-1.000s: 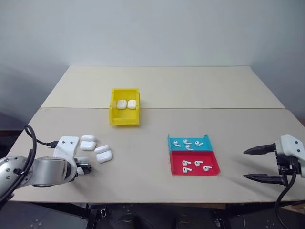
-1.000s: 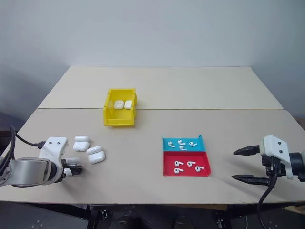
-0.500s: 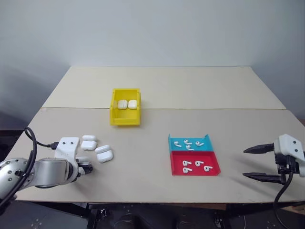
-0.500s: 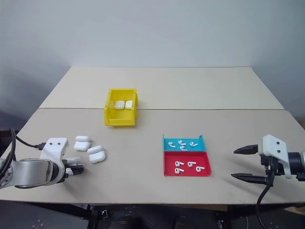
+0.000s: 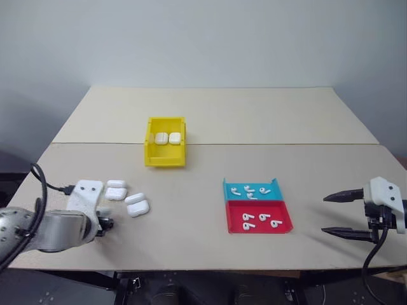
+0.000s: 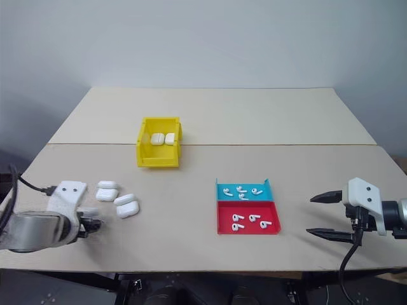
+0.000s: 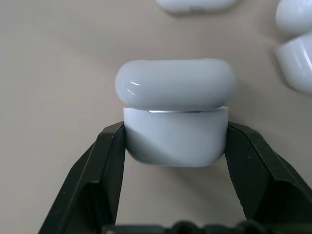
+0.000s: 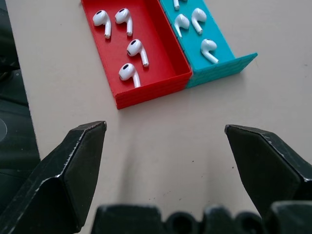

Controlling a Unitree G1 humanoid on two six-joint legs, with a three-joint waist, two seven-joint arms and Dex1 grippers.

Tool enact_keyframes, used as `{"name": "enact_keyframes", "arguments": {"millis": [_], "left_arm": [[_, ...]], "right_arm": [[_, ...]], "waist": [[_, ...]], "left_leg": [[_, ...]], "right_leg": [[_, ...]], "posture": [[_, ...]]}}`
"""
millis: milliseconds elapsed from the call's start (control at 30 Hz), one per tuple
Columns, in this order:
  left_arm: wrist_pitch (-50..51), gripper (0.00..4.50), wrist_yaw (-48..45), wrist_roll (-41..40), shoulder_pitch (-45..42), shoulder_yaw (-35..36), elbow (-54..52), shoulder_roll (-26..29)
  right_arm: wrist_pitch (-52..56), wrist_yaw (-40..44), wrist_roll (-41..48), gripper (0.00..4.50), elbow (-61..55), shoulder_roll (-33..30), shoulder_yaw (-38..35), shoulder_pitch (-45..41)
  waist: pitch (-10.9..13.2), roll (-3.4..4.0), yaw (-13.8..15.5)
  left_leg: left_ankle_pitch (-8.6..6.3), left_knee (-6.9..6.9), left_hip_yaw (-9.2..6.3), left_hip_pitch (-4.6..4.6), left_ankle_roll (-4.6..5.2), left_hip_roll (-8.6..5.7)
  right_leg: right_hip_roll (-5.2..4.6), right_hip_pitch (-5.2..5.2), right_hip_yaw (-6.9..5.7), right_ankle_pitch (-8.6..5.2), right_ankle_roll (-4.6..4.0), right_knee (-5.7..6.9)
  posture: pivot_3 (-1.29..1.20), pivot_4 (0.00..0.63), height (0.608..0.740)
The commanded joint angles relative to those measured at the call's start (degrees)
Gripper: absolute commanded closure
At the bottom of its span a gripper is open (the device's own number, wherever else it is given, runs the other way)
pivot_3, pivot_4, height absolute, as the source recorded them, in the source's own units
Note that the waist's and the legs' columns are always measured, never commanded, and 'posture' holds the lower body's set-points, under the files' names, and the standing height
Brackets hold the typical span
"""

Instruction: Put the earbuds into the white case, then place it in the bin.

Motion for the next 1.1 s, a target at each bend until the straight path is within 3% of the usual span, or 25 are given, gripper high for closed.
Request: {"name": "enact_keyframes", "arguments": {"millis": [33, 100, 167, 267, 400, 467, 633, 767, 1000, 1100], "left_arm": [[2.85, 1.74, -9.61, 7.43, 4.17, 14.46, -5.75, -0.87], [-0.82, 1.74, -19.29, 17.93, 8.19, 21.25, -11.92, -5.90], [-10.87, 1.74, -29.80, 34.17, 12.57, 22.62, -18.88, -12.44], [-25.89, 1.74, -44.23, 53.24, 15.48, 15.69, -21.48, -18.92], [-42.28, 1.74, -57.81, 68.22, 14.94, 4.74, -19.19, -29.66], [-51.77, 1.74, -64.59, 75.03, 13.29, -0.61, -14.46, -35.43], [-72.29, 1.74, -81.13, 83.10, 9.20, -8.67, 1.42, -46.59], [-83.82, 1.74, -89.36, 84.22, 5.39, -11.66, 13.72, -54.94], [-89.97, 1.74, -102.40, 78.93, 2.58, -13.91, 23.27, -62.19], [-87.31, 1.74, -105.63, 75.63, 3.24, -13.81, 22.63, -62.71]], "right_arm": [[0.69, -0.82, 0.02, 0.00, -1.41, -1.34, -0.75, -1.92], [1.76, -1.92, -0.86, 0.00, -2.27, -1.78, 0.11, -3.13], [2.00, -2.37, -0.33, 0.00, -3.50, -1.48, 0.34, -4.82], [3.49, -2.40, 0.32, 0.00, -5.93, -2.32, 1.08, -7.23], [9.38, -1.75, 0.75, 0.00, -11.81, -6.71, 2.08, -10.06], [13.31, -1.57, 0.27, 0.00, -14.99, -10.02, 3.20, -11.12], [20.75, -1.03, 2.52, 0.00, -25.93, -15.09, 5.97, -12.58], [24.43, -2.91, 1.03, 0.00, -36.58, -17.35, 9.33, -10.96], [24.74, -6.20, -5.56, 0.00, -39.44, -15.65, 19.69, -15.64], [23.95, -5.87, -9.30, 0.62, -38.96, -14.42, 24.70, -18.75]], "waist": [[0.01, 0.01, 0.01], [0.05, 0.08, -0.01], [0.08, 0.15, -0.10], [0.08, 0.15, 0.01], [0.05, 0.33, 0.20], [0.06, 0.27, 0.33], [0.04, 0.22, 0.51], [0.01, 0.26, 0.51], [0.02, 0.20, 0.04], [0.02, 0.20, -0.24]], "left_leg": [[0.00, -0.01, 0.00, 0.02, 0.01, -0.01], [-0.01, -0.02, 0.02, -0.01, 0.00, -0.01], [0.03, -0.03, 0.16, -0.03, -0.09, -0.02], [0.28, -0.12, 0.54, -0.07, -0.57, 0.01], [0.25, -0.13, 0.63, -0.17, -0.53, 0.02], [-0.06, -0.10, 0.64, -0.25, 0.01, 0.06], [-0.19, 0.01, 0.70, -0.32, 0.24, 0.06], [-0.23, 0.04, 0.67, -0.42, 0.32, 0.04], [-0.32, 0.50, 0.61, -0.72, 0.49, 0.07], [-0.35, 0.62, 0.42, -0.76, 0.54, 0.08]], "right_leg": [[0.00, 0.04, 0.00, 0.00, 0.02, -0.03], [-0.01, 0.00, -0.01, -0.01, 0.04, -0.05], [-0.01, -0.01, -0.05, -0.01, 0.03, -0.10], [0.03, -0.05, -0.11, 0.00, -0.01, -0.21], [0.03, -0.06, -0.11, 0.13, -0.02, -0.44], [0.03, -0.06, -0.12, 0.16, 0.02, -0.51], [0.00, -0.06, -0.12, 0.21, 0.09, -0.62], [-0.05, -0.15, -0.10, 0.25, 0.17, -0.62], [-0.07, -0.28, -0.12, 0.40, 0.39, -0.59], [-0.07, -0.30, -0.06, 0.48, 0.45, -0.58]], "posture": [[0.00, 0.150, 0.740], [0.00, 0.150, 0.740], [0.00, 0.150, 0.740], [0.00, 0.150, 0.740], [0.00, 0.150, 0.740], [0.00, 0.150, 0.740], [0.00, 0.150, 0.740], [0.00, 0.150, 0.740], [0.00, 0.150, 0.740], [0.00, 0.150, 0.740]]}}
